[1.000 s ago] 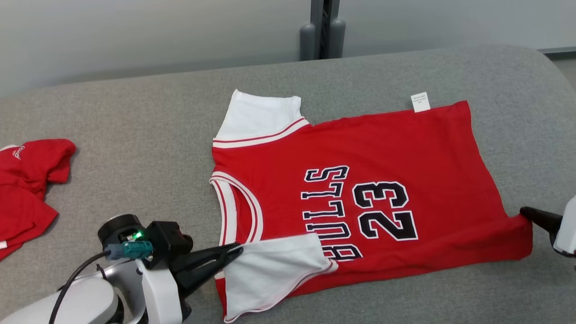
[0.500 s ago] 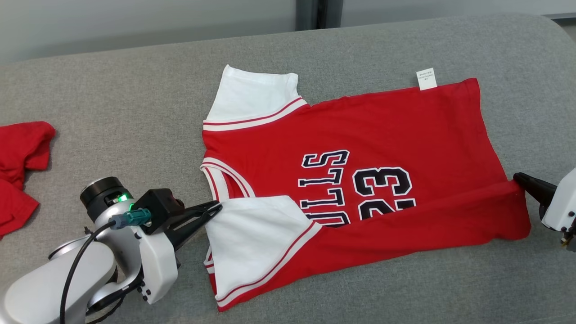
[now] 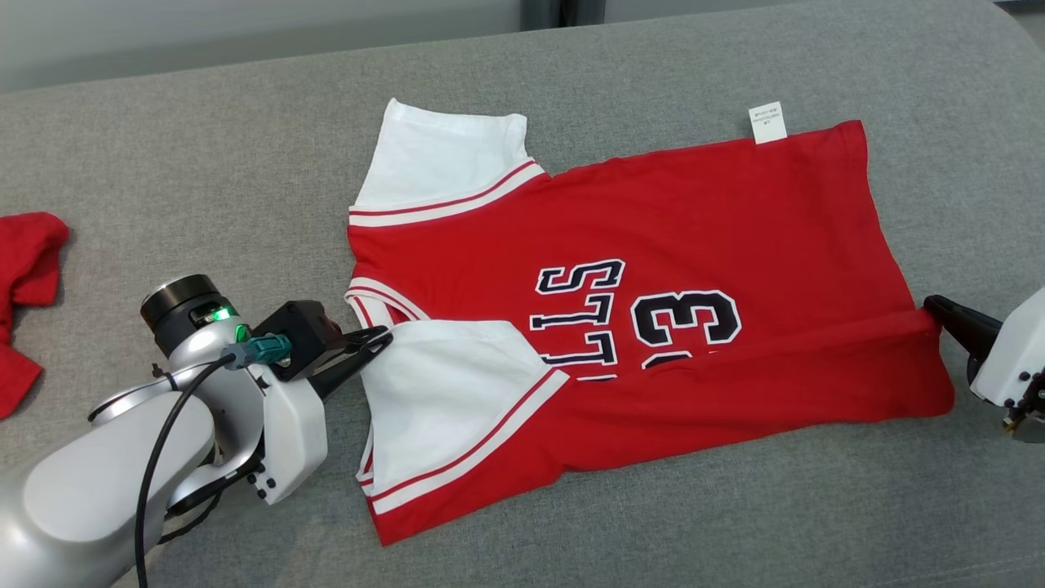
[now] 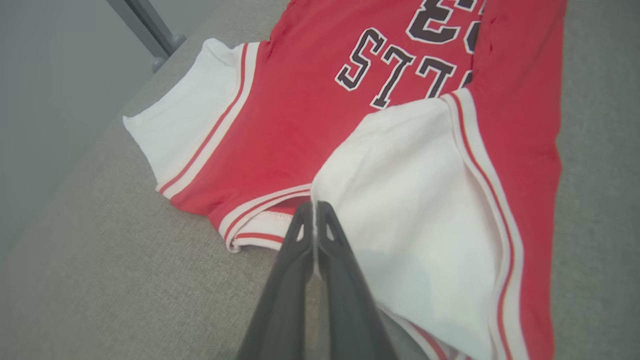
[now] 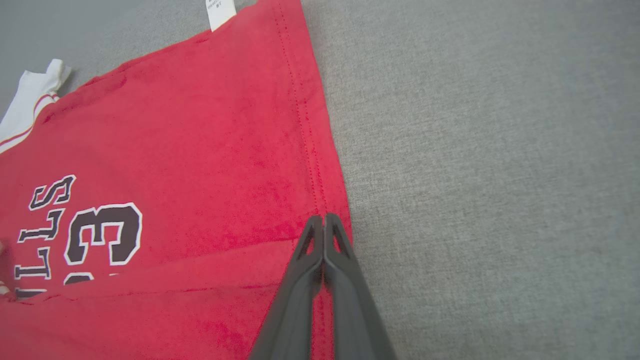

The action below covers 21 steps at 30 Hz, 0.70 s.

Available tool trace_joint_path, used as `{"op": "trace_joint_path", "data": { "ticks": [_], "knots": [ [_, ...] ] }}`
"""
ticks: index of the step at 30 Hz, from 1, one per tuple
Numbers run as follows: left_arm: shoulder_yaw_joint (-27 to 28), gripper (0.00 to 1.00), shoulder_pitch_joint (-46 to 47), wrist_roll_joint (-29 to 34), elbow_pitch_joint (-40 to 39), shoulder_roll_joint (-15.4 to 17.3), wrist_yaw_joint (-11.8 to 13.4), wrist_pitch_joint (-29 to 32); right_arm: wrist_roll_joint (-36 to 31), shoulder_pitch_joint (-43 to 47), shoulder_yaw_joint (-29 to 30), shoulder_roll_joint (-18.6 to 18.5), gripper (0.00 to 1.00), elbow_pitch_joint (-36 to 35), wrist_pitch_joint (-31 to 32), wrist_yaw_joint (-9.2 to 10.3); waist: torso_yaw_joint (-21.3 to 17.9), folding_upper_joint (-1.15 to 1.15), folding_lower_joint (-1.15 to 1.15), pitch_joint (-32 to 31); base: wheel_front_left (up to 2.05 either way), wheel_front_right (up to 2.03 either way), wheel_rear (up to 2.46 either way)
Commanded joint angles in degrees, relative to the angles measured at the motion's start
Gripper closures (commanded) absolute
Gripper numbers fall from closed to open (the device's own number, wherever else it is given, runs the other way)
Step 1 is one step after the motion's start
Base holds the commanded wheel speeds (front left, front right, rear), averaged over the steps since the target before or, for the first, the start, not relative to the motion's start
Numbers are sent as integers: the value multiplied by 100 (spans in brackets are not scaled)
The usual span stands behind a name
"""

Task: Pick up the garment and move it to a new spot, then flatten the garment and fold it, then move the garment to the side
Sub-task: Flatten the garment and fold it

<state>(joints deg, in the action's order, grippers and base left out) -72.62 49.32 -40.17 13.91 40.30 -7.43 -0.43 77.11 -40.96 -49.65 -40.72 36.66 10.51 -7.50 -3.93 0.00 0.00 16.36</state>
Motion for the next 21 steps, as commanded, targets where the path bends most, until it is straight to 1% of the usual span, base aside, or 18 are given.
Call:
{"op": "trace_joint_path", "data": {
  "ticks": [1,2,3,4,5,6,7,8,9,10,13,18,21],
  "knots": [
    [-25,100,100,7,66,-24,-1,-2,57,-69,41,64,100,44,-123,2,-12,0,0,21,0,0,0],
    [-30,100,117,7,100,-33,-1,-25,64,-85,76,79,67,65,-203,2,-11,0,0,30,0,0,0],
    [-33,100,130,13,145,-46,-2,-71,78,-83,96,100,49,84,-288,2,-6,0,0,33,0,0,0],
    [-33,75,144,10,213,-59,-2,-124,74,-82,117,114,0,113,-374,2,0,0,0,32,0,0,0],
    [-6,50,167,28,299,-75,6,-211,88,-79,147,126,0,179,-456,2,7,0,0,28,0,0,0],
    [24,2,178,40,375,-99,51,-272,117,-74,177,155,0,202,-507,2,15,0,0,19,0,0,0],
    [31,0,169,33,454,-127,80,-298,156,-54,208,179,0,231,-559,2,26,0,0,1,0,0,0],
    [94,0,156,22,516,-164,164,-395,172,-23,216,177,0,268,-594,2,38,0,0,-21,0,0,0],
    [251,0,63,-85,633,-240,376,-606,158,44,214,158,0,293,-700,2,58,0,0,-72,0,0,0],
    [319,0,9,-106,684,-267,509,-722,131,74,217,147,0,301,-793,2,68,0,0,-104,0,0,0],
    [484,0,-213,-233,733,-331,794,-1009,20,178,240,127,0,297,-1187,2,99,0,0,-210,0,0,0],
    [1006,0,-696,-514,476,-449,1464,-1392,-430,373,265,107,0,244,-2224,2,143,0,0,-395,0,0,0],
    [1550,0,-1137,-677,126,-578,1933,-1476,-733,519,443,190,0,203,-2526,2,156,0,0,-500,0,0,0]
  ]
}}
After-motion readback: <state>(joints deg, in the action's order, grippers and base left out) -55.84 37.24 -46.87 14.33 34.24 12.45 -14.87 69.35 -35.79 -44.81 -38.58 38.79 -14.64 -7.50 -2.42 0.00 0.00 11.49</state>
